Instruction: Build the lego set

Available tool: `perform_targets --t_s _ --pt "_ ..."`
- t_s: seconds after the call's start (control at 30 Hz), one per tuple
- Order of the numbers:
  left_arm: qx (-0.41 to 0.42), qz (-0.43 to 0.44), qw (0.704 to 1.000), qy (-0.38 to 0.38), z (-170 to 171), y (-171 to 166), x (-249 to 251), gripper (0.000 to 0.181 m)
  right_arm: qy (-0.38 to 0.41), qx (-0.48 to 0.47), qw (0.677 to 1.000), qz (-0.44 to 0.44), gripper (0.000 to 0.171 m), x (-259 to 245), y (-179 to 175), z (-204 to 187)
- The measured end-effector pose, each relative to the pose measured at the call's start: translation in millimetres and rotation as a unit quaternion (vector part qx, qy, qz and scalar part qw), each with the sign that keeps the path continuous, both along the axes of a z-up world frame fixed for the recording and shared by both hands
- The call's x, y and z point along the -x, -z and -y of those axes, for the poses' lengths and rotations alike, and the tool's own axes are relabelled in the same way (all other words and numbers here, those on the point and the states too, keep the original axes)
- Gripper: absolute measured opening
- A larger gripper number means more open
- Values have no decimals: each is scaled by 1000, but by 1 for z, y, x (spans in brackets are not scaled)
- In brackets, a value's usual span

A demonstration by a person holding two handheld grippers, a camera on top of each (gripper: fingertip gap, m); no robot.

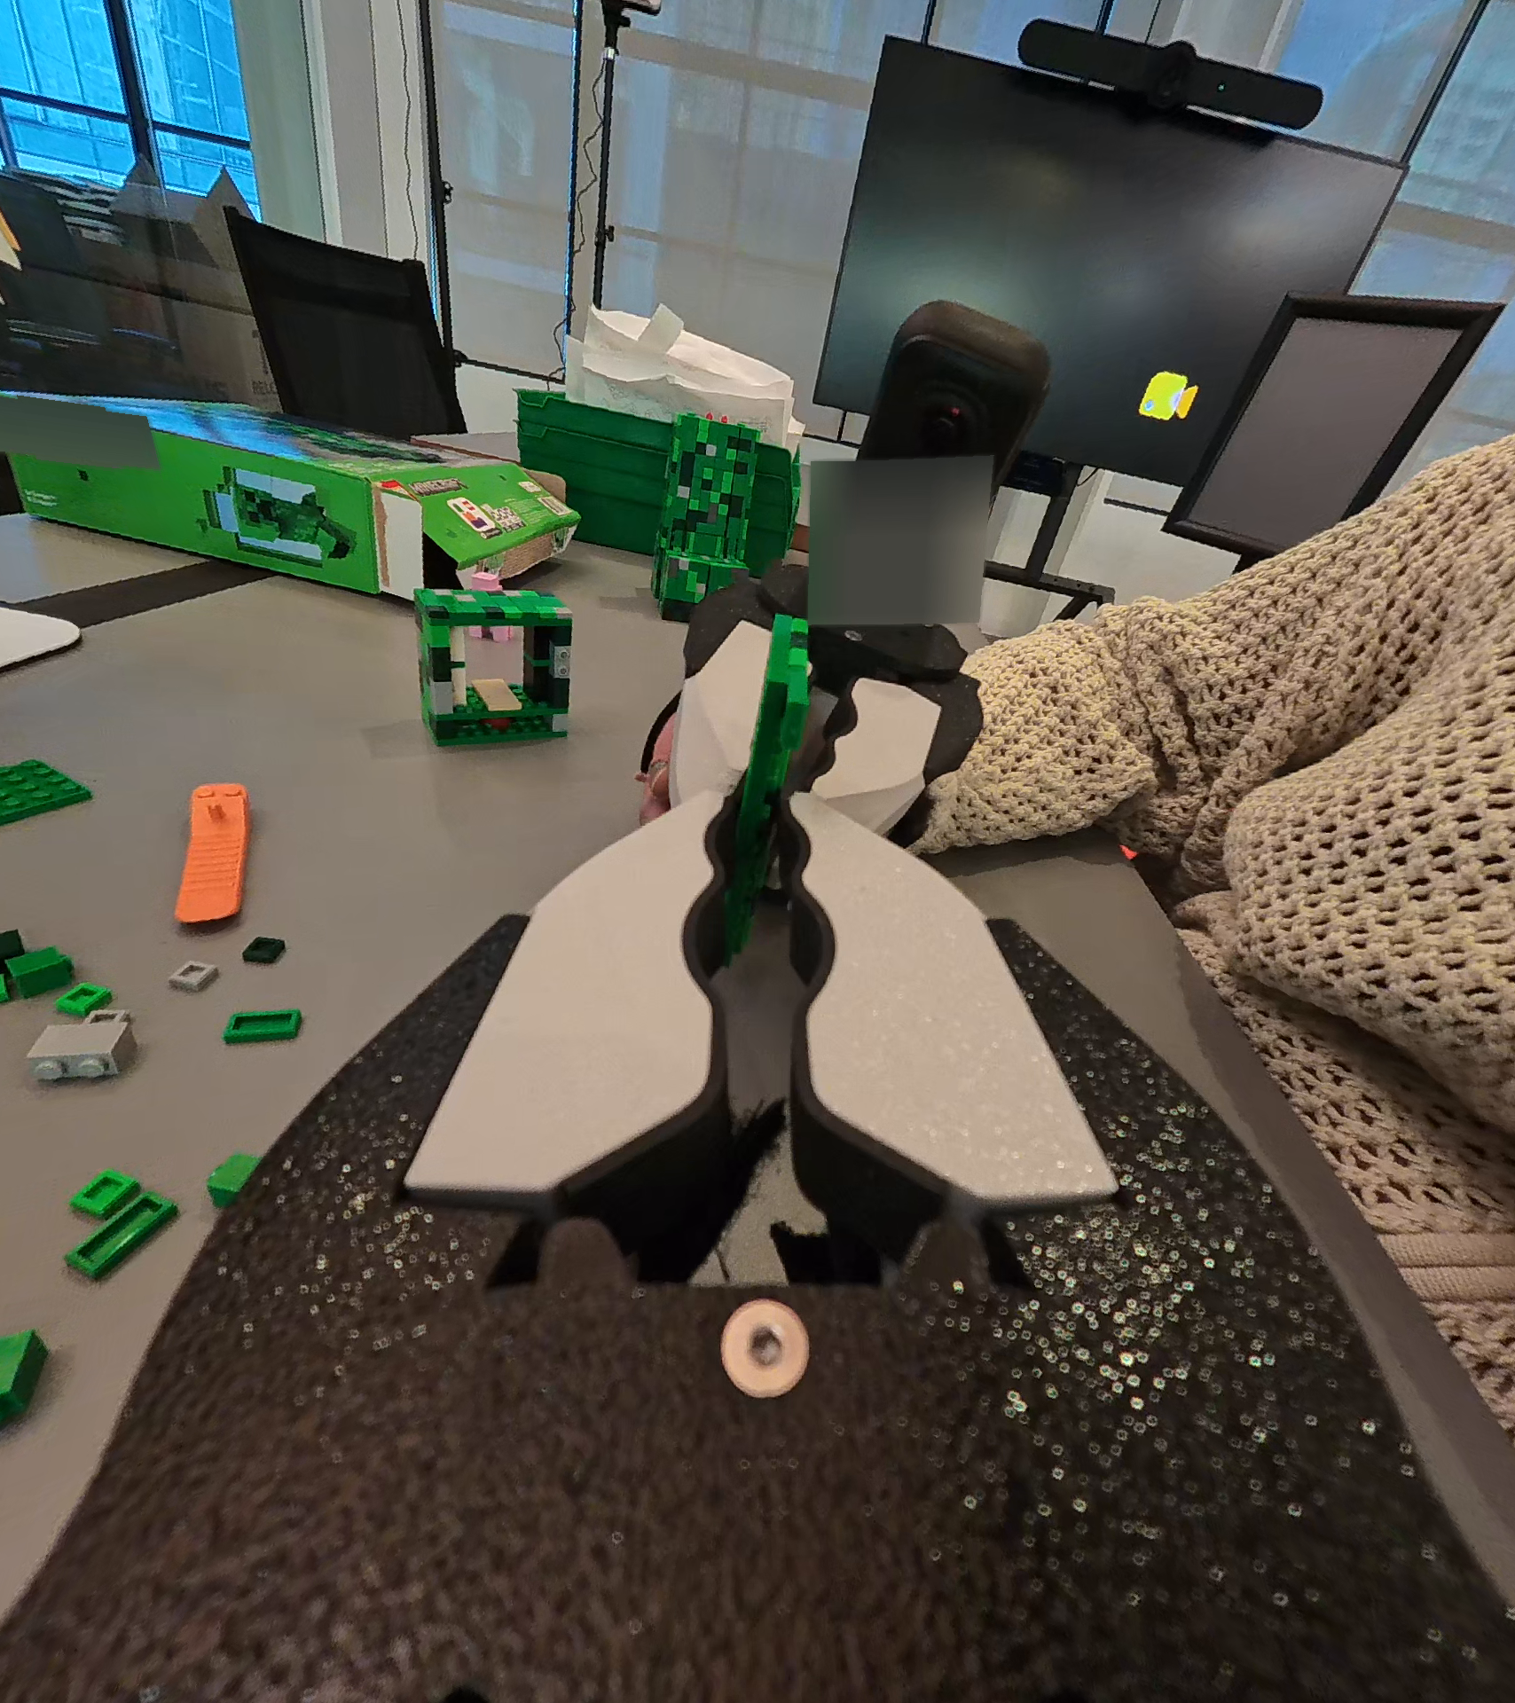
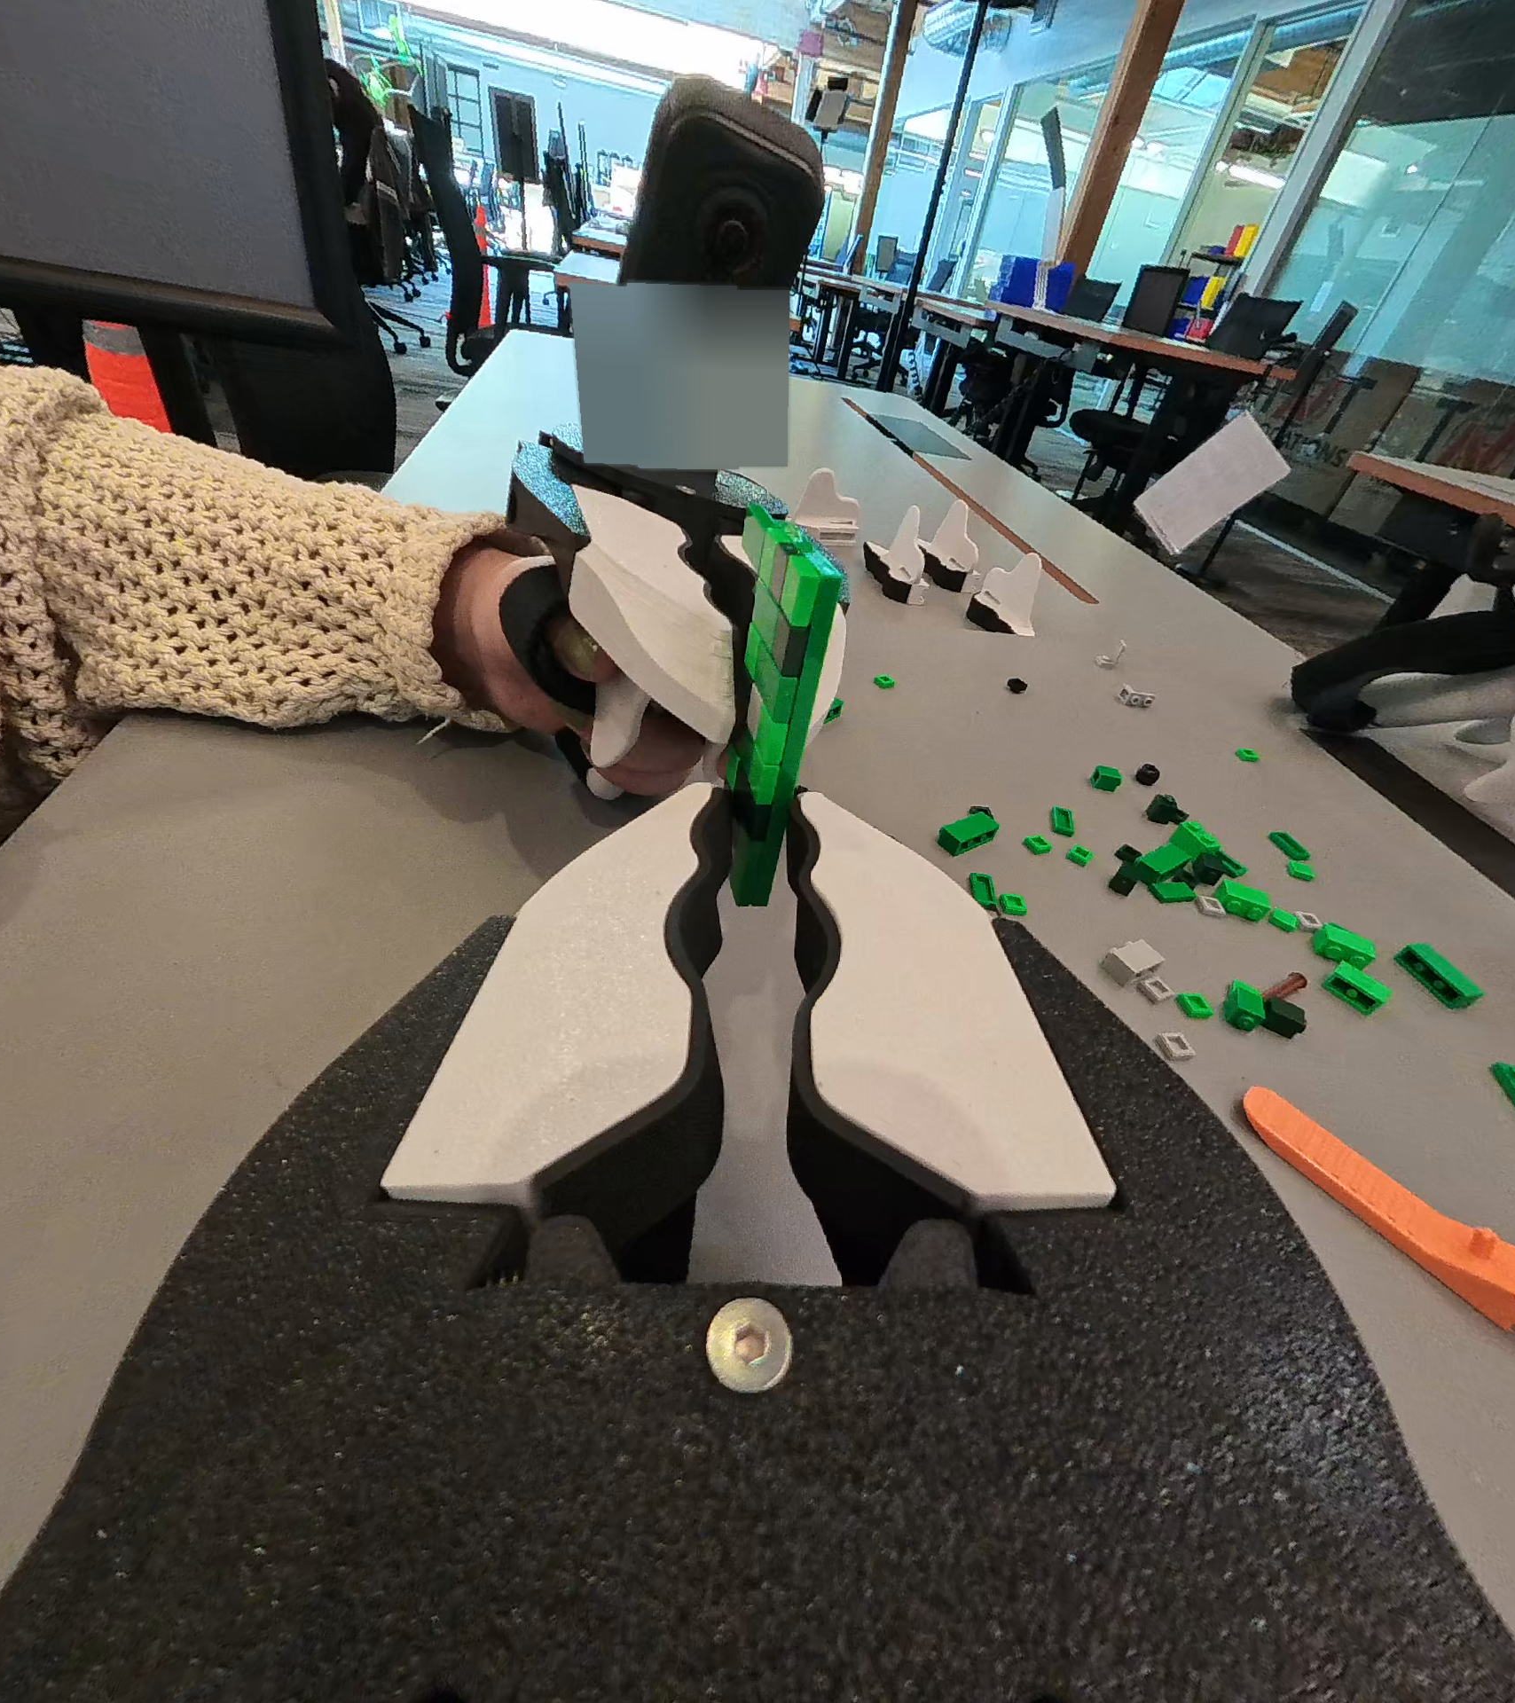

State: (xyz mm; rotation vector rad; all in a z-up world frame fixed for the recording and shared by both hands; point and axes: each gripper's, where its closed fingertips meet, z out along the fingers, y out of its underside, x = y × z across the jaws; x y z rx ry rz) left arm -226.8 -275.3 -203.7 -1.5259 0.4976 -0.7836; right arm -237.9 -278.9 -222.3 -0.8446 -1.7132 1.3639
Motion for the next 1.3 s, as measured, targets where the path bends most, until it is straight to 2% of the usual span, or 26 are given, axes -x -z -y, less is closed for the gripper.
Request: perform_targets --t_s 1.3 --pt "-1 0 1000 0 0 0 0 10 2 -6 1000 -9 9 -1 -1 0"
